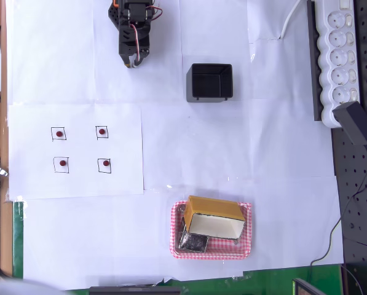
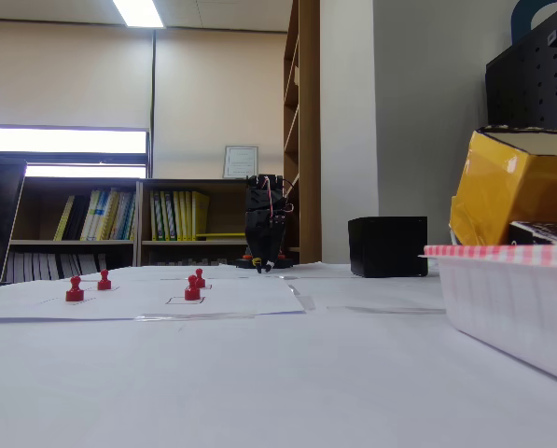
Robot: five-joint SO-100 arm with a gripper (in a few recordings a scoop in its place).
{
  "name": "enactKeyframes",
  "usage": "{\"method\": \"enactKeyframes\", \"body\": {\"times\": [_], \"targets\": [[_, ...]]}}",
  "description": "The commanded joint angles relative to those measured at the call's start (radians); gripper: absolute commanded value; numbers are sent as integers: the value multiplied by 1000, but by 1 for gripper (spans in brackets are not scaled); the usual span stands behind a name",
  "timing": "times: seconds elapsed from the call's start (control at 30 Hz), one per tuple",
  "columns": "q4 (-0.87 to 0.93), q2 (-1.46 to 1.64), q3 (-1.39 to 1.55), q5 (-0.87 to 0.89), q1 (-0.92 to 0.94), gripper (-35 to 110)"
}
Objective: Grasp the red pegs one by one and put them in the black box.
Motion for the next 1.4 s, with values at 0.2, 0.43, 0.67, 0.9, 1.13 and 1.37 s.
{"method": "enactKeyframes", "body": {"times": [0.2,0.43,0.67,0.9,1.13,1.37], "targets": [[6,-11,-9,-3,-21,1],[6,-11,-9,-3,-21,1],[5,-11,-9,-25,-21,1],[5,-11,-9,-25,-20,1],[-561,354,-9,207,115,1],[-1230,856,2,262,256,3]]}}
